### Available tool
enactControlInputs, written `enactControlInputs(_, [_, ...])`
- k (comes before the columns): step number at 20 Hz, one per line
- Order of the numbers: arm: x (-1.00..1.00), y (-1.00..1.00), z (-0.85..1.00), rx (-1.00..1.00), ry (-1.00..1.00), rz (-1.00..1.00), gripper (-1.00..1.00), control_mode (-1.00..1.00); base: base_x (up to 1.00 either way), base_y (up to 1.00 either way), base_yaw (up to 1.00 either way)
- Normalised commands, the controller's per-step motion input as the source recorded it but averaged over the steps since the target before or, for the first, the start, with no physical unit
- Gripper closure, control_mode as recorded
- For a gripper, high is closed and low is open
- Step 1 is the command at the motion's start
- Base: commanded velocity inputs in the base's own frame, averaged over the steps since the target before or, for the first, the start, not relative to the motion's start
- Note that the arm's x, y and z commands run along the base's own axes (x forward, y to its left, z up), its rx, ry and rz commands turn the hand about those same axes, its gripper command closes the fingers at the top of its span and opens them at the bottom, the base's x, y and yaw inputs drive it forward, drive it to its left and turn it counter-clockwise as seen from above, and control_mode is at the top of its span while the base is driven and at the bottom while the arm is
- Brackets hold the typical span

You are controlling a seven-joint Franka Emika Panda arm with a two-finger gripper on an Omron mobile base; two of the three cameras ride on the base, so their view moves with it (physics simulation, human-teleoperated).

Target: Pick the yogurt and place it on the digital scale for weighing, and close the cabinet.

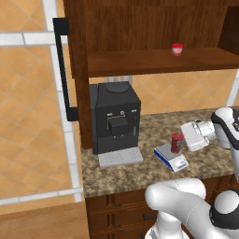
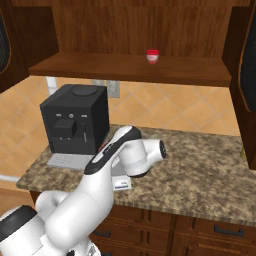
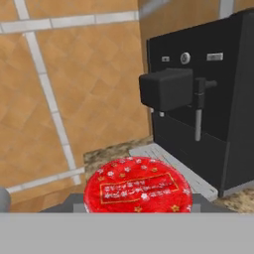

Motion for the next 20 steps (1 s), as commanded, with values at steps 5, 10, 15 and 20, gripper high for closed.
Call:
enactControlInputs(5, [0.19,-0.09,-0.24,0.00,0.00,0.00,1.00,-1.00,0.00,0.00,0.00])
enactControlInputs(10, [0.20,-0.19,-0.22,0.00,-0.02,0.01,1.00,-1.00,0.00,0.00,0.00])
enactControlInputs(15, [0.28,0.00,-0.26,0.00,0.00,0.00,1.00,-1.00,0.00,0.00,0.00])
enactControlInputs(20, [0.23,-0.02,-0.21,0.00,0.00,0.00,1.00,-1.00,0.00,0.00,0.00])
